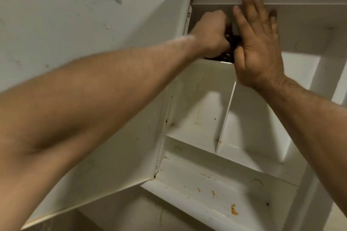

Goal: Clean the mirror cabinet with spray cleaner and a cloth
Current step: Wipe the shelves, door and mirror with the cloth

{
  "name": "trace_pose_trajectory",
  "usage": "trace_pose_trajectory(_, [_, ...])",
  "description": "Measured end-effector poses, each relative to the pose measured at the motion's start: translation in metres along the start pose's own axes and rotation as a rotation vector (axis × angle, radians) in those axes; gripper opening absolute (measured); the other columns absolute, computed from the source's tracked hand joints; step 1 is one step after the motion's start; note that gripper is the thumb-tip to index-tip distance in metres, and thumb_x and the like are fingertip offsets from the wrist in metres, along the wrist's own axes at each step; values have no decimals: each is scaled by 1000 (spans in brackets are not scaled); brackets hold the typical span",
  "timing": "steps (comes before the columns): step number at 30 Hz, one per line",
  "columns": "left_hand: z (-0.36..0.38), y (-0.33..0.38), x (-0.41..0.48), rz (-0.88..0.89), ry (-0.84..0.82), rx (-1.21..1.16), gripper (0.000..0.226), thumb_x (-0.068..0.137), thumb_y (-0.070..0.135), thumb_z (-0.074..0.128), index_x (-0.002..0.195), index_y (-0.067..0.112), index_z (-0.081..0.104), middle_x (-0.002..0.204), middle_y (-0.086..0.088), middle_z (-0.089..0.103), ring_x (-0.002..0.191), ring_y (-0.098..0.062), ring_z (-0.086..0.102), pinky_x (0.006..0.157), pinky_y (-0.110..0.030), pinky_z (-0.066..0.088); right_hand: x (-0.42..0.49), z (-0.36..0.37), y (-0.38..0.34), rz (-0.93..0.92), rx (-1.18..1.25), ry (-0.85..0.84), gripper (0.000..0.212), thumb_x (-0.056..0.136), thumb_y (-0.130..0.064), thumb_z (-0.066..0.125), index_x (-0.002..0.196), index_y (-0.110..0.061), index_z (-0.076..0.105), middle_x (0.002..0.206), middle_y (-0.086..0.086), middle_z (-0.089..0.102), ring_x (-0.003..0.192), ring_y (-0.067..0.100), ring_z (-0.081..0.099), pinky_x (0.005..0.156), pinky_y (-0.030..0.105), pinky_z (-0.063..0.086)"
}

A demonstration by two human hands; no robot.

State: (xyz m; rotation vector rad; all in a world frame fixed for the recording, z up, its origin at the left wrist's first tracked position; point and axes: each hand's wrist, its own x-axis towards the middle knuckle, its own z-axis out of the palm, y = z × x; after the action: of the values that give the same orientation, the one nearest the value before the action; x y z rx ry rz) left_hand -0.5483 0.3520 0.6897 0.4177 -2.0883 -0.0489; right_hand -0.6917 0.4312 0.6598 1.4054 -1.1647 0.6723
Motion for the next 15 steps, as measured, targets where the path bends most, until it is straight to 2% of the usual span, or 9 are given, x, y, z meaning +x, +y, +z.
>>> trace_pose_trajectory(3, [14,-2,-24,90,233,2,18,87,12,65,104,11,69,110,-3,65,99,-21,64,91,-37,52,0,-3,-1,4,-32,-20,80,86,-14,43,164,-14,23,173,10,12,160,29,6,127,59,4])
trace_pose_trajectory(6, [18,-16,-49,193,395,-50,22,85,-2,61,106,4,64,116,-11,58,99,-24,58,87,-37,50,-2,-8,-7,26,-77,-61,78,90,-14,42,165,-14,19,174,9,8,161,28,4,128,58,2])
trace_pose_trajectory(11, [17,-33,-82,341,436,32,17,93,5,68,107,-3,66,117,-19,61,98,-28,62,81,-39,55,-1,-17,-17,77,-296,-167,66,104,-26,34,165,-12,11,174,6,-2,161,23,-4,128,55,-1])
trace_pose_trajectory(15, [27,-38,-107,444,424,136,19,94,9,70,105,-6,68,115,-23,63,96,-33,63,77,-41,57,-6,-20,-29,131,-363,-238,62,109,-33,27,164,-9,13,174,10,-5,160,25,-6,129,51,-2])
